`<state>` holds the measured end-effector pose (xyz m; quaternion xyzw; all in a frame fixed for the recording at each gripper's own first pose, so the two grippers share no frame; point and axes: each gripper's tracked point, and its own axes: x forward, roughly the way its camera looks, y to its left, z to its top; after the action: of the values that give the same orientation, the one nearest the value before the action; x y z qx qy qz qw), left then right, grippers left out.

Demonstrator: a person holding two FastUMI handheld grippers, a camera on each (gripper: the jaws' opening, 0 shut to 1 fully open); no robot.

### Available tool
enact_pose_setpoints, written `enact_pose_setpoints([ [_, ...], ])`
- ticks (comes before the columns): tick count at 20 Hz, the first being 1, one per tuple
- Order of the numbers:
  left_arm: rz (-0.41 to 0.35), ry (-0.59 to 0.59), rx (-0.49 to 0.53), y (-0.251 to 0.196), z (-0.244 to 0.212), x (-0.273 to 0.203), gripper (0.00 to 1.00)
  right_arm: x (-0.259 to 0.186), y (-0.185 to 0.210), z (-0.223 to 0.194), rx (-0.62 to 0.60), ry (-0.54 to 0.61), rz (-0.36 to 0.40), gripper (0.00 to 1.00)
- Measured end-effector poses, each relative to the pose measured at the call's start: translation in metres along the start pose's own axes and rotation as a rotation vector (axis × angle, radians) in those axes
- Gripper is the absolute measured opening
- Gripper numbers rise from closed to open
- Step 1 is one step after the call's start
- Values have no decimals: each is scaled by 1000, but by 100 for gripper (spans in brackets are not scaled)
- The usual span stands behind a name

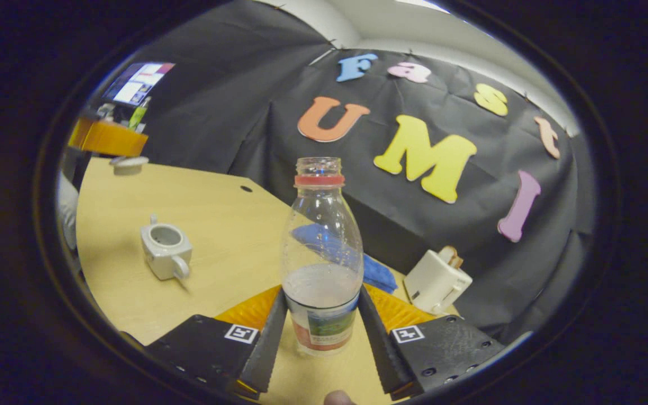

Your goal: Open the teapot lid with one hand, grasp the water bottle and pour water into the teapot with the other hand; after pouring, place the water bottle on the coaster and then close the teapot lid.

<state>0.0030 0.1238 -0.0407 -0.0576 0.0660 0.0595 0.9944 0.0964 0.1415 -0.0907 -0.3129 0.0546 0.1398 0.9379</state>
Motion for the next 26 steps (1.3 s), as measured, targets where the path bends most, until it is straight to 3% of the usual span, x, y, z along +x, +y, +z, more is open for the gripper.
enact_pose_setpoints([
  [4,-18,-5,-10,1,4,3,3,15,15,-1,-179,19,41,71],
  [7,-43,9,44,3,0,9,3,24,18,-2,-342,19,24,71],
  [15,-34,-4,21,25,2,9,3,34,31,3,-715,-55,-1,71],
  [21,-33,-6,35,31,1,7,3,39,28,14,-907,-96,-41,71],
  [26,-18,-1,30,39,-1,6,3,45,30,22,-999,-121,-58,71],
])
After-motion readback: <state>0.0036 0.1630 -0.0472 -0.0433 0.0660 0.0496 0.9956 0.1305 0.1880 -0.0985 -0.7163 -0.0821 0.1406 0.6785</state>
